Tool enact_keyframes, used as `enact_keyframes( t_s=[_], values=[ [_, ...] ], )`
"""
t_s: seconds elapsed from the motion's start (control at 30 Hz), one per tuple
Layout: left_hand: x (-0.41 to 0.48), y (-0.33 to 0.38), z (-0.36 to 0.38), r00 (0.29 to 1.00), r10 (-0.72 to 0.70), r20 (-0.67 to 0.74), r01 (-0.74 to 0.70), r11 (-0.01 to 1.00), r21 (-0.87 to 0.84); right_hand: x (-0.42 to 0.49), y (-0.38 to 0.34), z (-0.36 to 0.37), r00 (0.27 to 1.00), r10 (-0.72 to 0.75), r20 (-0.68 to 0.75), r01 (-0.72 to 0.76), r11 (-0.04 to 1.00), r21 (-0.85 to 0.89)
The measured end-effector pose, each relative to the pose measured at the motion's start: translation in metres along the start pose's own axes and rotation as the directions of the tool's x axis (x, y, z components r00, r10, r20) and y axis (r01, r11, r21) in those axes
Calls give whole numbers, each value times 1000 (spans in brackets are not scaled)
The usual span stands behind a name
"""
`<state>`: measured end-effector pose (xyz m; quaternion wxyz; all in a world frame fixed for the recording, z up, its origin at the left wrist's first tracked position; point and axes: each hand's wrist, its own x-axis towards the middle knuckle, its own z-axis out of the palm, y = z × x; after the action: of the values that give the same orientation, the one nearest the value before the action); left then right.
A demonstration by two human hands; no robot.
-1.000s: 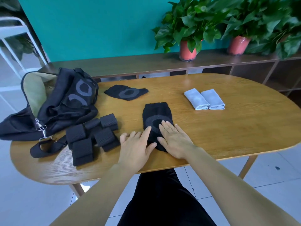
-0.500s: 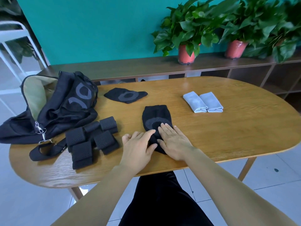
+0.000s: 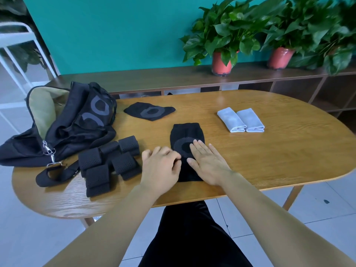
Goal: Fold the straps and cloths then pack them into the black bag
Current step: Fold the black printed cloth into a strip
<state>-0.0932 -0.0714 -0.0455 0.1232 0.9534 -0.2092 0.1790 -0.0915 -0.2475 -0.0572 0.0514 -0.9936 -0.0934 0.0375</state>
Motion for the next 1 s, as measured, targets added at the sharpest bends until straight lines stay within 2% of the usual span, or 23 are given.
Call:
enact_keyframes(
  t_s=[0.03, 0.1, 0.2, 0.27, 0.4, 0.8, 0.9, 1.0],
  values=[
    [5, 2, 1, 1000, 9, 30, -9, 1000, 4, 1, -1, -1, 1000, 4, -25, -4, 1000, 1],
    [14, 7, 8, 984, 28, 177, -35, 999, 40, 3, -5, -2, 999, 8, -45, -9, 1000, -15],
    [15, 7, 22, 906, 18, 424, -56, 995, 77, 3, -9, 7, 999, 36, 10, -35, 999, -36],
    [9, 2, 28, 867, 15, 498, -74, 993, 97, 2, -7, 11, 997, 62, 44, -61, 998, -19],
    [1, -7, 28, 869, 32, 494, -124, 980, 153, 1, 1, 14, 998, 41, 54, -40, 999, -18],
    [-8, -10, 23, 874, 10, 485, -89, 986, 141, -15, 15, 12, 995, 94, 34, -94, 996, -7],
    [-15, -15, 21, 933, 43, 357, -85, 991, 103, -28, 20, 7, 997, 50, -63, -45, 995, 84],
    [-25, -14, 16, 951, 179, 254, -199, 978, 58, -45, 20, 3, 977, -70, -200, 90, 992, 94]
  ],
)
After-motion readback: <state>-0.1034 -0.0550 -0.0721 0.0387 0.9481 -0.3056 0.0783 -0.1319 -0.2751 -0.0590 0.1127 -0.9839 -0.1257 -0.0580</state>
